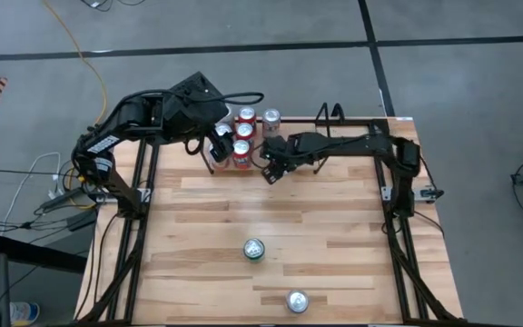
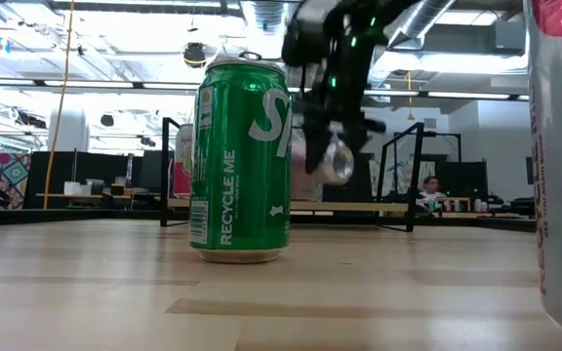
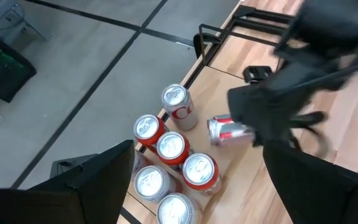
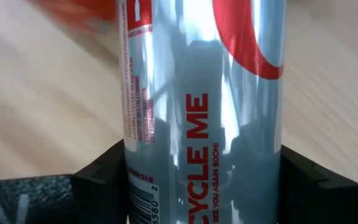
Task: Place canned beverage on shelf
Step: Put the left silver soda can on the shelf aligned with the other silver soda can
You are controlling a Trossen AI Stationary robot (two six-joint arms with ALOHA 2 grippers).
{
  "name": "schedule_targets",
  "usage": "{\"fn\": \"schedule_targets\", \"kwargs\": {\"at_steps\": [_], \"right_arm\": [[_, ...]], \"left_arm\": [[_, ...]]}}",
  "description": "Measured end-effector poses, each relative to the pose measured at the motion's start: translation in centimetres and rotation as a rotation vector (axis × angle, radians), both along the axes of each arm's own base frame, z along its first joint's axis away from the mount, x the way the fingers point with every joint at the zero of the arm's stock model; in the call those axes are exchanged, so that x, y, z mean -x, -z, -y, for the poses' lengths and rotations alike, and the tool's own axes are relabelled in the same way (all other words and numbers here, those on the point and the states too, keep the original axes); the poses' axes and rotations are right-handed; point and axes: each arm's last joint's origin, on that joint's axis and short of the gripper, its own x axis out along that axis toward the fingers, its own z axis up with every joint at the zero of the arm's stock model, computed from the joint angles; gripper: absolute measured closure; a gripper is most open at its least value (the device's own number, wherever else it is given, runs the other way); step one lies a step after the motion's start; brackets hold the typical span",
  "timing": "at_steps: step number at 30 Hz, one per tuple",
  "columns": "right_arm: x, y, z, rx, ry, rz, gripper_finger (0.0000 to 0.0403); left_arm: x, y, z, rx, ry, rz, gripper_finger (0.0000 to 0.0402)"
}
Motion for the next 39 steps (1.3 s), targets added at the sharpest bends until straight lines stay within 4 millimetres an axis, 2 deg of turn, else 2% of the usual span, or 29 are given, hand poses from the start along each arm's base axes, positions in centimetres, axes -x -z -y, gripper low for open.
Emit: {"fn": "schedule_targets", "kwargs": {"at_steps": [4,10,15,20,26,30,39], "right_arm": [[1.0,-3.8,-2.5,0.108,0.005,0.104,0.0135],[4.6,-10.6,-5.1,0.348,0.026,0.280,0.0135],[6.2,-15.6,-7.0,0.633,-0.111,0.416,0.0135],[7.9,-19.4,-8.0,0.716,-0.248,0.598,0.0135],[8.4,-21.5,-9.5,0.739,-0.403,0.763,0.0135],[8.5,-22.3,-10.4,0.770,-0.427,0.838,0.0135],[8.5,-22.5,-10.6,0.825,-0.454,0.824,0.0135]], "left_arm": [[0.4,-0.7,0.1,0.006,0.015,0.056,0.0061],[1.2,-2.9,-0.2,0.028,0.128,0.241,0.0061],[0.9,-4.1,-1.3,0.123,0.306,0.401,0.0061],[0.3,-4.2,-2.9,0.166,0.375,0.451,0.0061],[0.2,-4.7,-3.2,0.018,0.464,0.444,0.0061],[0.2,-5.4,-3.1,-0.046,0.526,0.483,0.0061],[-0.4,-5.9,-2.7,-0.088,0.705,0.540,0.0061]]}}
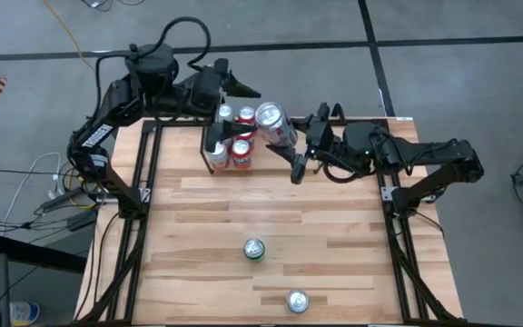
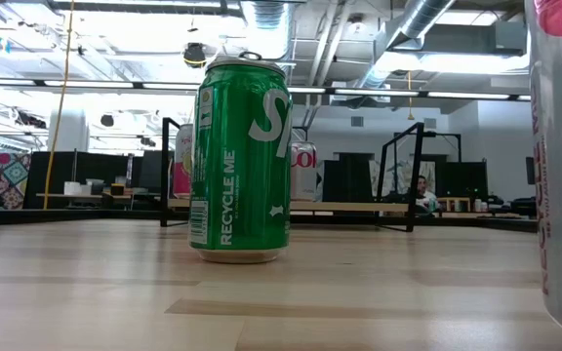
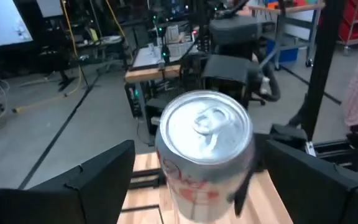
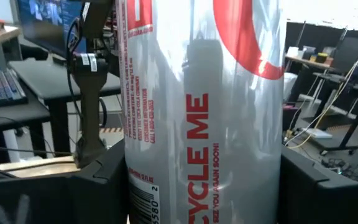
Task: Place canned beverage on shelf
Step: Put the left silver soda can on the shelf aligned with the other silver soda can
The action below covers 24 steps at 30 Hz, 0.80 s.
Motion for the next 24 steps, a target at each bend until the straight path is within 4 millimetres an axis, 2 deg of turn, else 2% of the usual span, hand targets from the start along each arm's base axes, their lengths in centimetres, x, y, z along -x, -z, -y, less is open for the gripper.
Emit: {"fn": "schedule_targets", "kwargs": {"at_steps": [3,11,18,24], "right_arm": [[-0.1,0.1,0.0,0.025,0.002,-0.011,0.0135],[-0.2,0.6,0.5,0.020,-0.005,-0.059,0.0135],[-0.6,0.9,1.1,0.018,-0.006,-0.078,0.0135],[-0.8,1.2,1.2,0.019,-0.004,-0.095,0.0135]], "left_arm": [[-0.4,0.6,-0.3,0.018,0.008,-0.035,0.0061],[-3.2,2.4,-0.9,0.064,0.060,-0.103,0.0061],[-4.6,2.5,-1.0,0.087,0.079,-0.050,0.0061],[-5.4,3.4,-1.2,0.129,0.074,-0.092,0.0061]]}}
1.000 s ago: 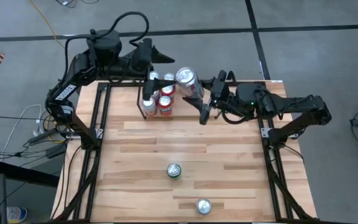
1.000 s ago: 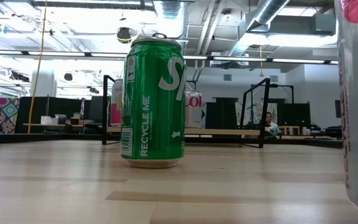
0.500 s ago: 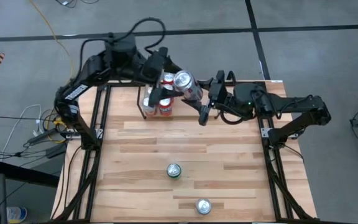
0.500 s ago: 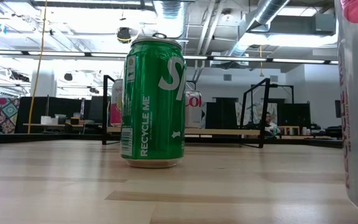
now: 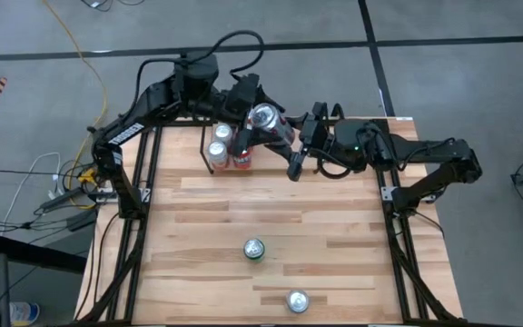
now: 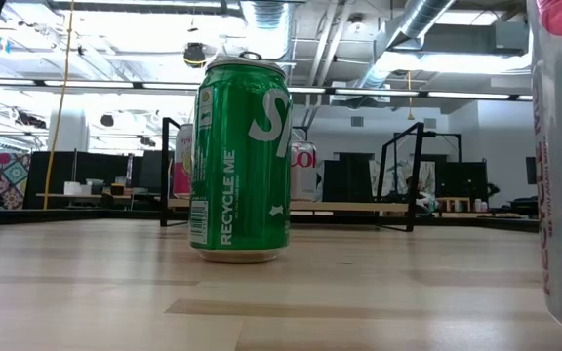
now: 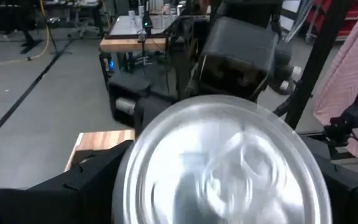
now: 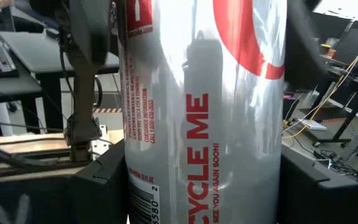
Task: Place canned beverage on shelf
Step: Put the left silver soda can on the shelf aligned with the other silver soda can
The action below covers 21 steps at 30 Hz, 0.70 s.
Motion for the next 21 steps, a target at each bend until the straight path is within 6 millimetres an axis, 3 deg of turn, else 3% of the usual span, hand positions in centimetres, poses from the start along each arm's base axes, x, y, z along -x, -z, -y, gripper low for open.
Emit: {"fn": "schedule_targets", "kwargs": {"at_steps": [5,12,21], "right_arm": [[0.05,0.04,0.09,0.001,0.005,-0.007,0.0125],[0.04,0.04,0.48,-0.003,0.013,-0.005,0.0122],[0.65,0.34,0.95,-0.003,0.017,-0.068,0.0103]], "left_arm": [[0.16,0.17,0.00,0.011,-0.018,-0.025,0.0069],[0.16,0.29,-0.03,0.019,-0.030,-0.038,0.0113],[0.14,0.54,-0.08,-0.001,-0.057,-0.061,0.0107]]}}
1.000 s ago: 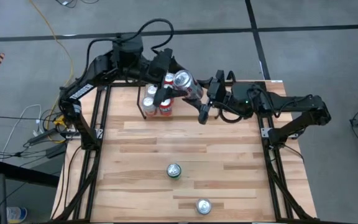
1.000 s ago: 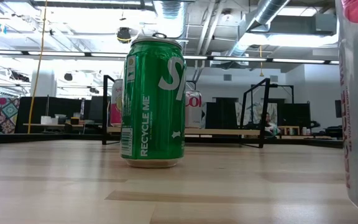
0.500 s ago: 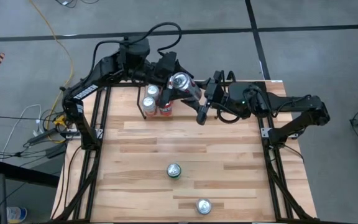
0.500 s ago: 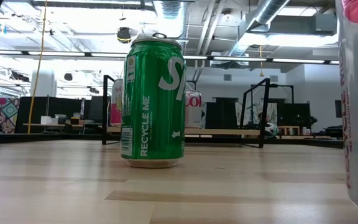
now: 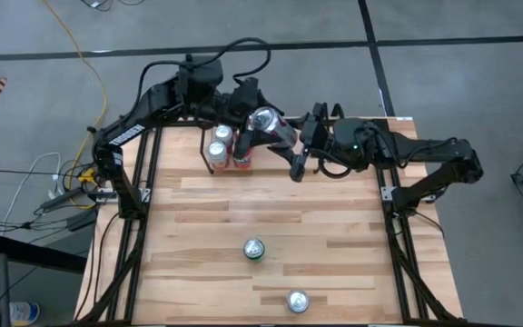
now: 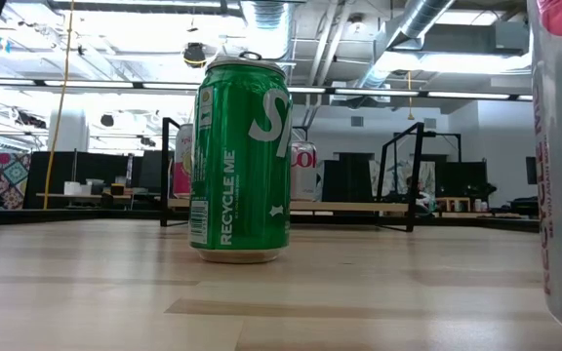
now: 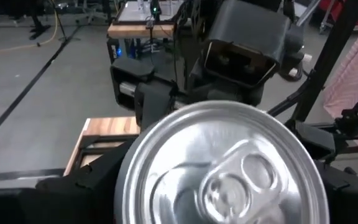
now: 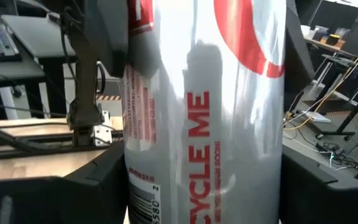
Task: Place canned beverage on shelf
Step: Put the left silver soda can on the shelf aligned with the other silver soda can
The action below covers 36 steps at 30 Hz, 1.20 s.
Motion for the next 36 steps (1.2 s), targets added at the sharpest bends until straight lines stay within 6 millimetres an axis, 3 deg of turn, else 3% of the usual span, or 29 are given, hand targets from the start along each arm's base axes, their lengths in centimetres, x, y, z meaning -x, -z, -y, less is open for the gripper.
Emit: {"fn": "schedule_targets", "kwargs": {"at_steps": [8,24,28,36], "right_arm": [[1.7,-0.2,0.1,0.009,0.031,-0.064,0.0073],[7.6,0.2,0.5,-0.077,0.143,-0.246,0.0074],[8.2,0.2,0.6,-0.089,0.177,-0.255,0.0074],[8.0,0.6,1.0,-0.107,0.201,-0.274,0.0074]], "left_arm": [[0.2,0.4,-0.3,-0.032,-0.096,-0.047,0.0108],[1.0,2.2,-0.2,-0.172,-0.073,-0.259,0.0109],[0.3,3.5,-0.3,-0.243,-0.023,-0.348,0.0109],[-4.2,8.1,-1.1,-0.303,0.105,-0.473,0.0109]]}}
